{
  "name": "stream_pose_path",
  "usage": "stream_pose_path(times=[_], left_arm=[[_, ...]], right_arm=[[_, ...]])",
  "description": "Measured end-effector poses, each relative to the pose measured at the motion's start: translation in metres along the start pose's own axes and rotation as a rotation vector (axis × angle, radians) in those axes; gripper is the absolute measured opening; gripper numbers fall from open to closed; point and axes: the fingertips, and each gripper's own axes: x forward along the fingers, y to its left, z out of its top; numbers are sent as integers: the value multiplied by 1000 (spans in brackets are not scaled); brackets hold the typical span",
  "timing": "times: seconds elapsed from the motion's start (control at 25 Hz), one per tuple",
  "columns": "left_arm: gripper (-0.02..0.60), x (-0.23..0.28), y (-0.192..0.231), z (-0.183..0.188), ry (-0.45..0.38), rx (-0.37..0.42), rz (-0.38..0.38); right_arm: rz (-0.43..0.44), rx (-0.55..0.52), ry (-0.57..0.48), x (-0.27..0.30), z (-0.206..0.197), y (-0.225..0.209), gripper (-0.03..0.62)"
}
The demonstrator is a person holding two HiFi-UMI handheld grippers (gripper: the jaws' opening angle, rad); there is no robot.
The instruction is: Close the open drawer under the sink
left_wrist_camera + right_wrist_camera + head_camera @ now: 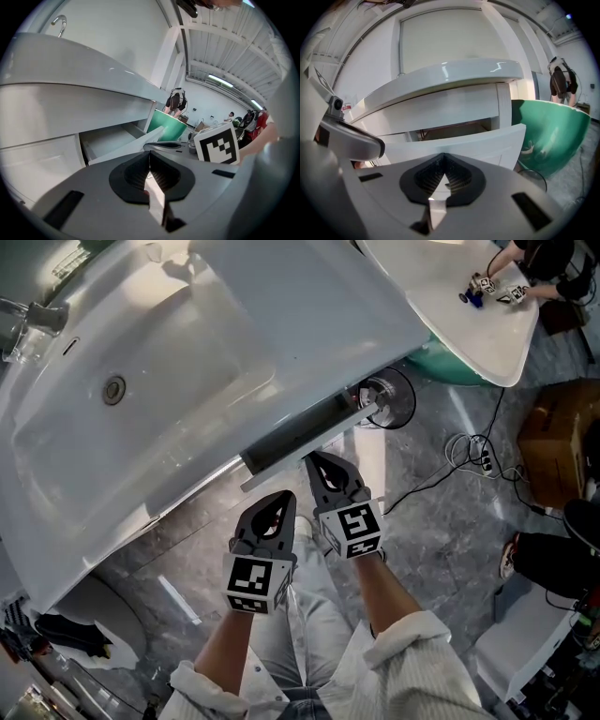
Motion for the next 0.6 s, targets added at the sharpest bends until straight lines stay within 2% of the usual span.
stream_pose_path(times=[0.6], left_arm=[[17,5,10,6,-7,-2,24]], right_arm=[[17,0,-20,33,18,-4,9]])
